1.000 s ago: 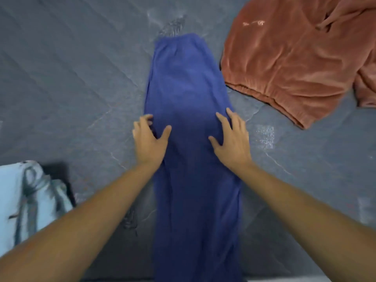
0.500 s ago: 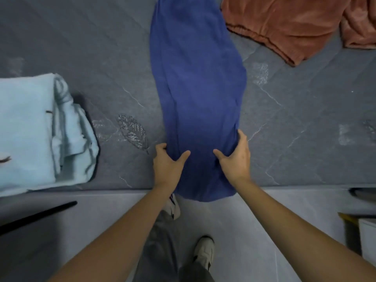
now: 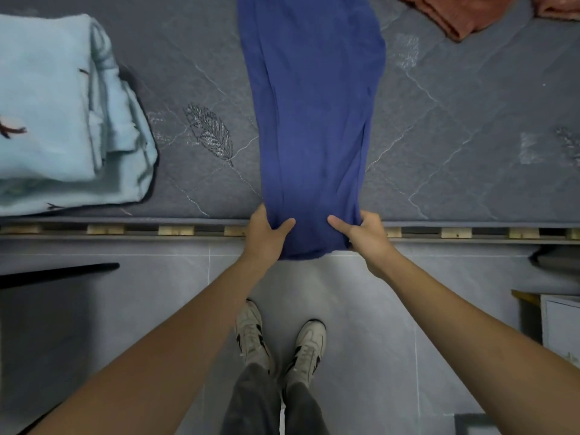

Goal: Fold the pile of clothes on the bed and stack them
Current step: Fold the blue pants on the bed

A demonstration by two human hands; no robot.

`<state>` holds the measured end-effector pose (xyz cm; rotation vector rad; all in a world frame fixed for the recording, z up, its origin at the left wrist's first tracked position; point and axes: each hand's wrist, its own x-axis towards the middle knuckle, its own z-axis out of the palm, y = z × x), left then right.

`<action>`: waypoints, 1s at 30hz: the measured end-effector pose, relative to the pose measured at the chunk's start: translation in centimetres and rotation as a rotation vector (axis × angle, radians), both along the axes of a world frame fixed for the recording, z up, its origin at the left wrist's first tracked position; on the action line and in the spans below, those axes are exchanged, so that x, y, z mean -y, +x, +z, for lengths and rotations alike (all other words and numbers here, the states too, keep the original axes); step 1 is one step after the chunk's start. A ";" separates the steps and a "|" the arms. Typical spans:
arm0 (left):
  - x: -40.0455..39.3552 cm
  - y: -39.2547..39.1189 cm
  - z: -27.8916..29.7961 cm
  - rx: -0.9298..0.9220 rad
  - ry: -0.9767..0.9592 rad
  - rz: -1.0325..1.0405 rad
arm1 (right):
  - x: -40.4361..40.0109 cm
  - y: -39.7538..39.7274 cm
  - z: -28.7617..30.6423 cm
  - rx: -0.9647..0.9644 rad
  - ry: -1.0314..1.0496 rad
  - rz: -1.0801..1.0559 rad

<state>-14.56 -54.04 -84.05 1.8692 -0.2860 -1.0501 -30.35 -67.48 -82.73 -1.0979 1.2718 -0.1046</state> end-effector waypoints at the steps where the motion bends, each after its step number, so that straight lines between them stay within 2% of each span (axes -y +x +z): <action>1: -0.7 -0.3 0.0 -0.001 -0.022 0.029 | -0.3 -0.4 0.1 0.001 0.000 -0.018; 10: -3.7 -1.8 1.4 -0.073 -0.070 0.173 | -1.5 -1.7 1.3 -0.011 -0.039 -0.186; 17: -4.0 -1.6 3.6 -0.039 -0.158 0.087 | -1.1 -2.1 2.8 0.017 -0.132 -0.188; 23: -1.6 -0.2 6.3 -0.055 -0.080 0.163 | 1.0 -1.1 5.6 0.032 -0.095 -0.243; 30: 4.8 3.0 8.3 -0.036 -0.085 0.165 | 7.0 1.9 7.3 -0.005 -0.166 -0.172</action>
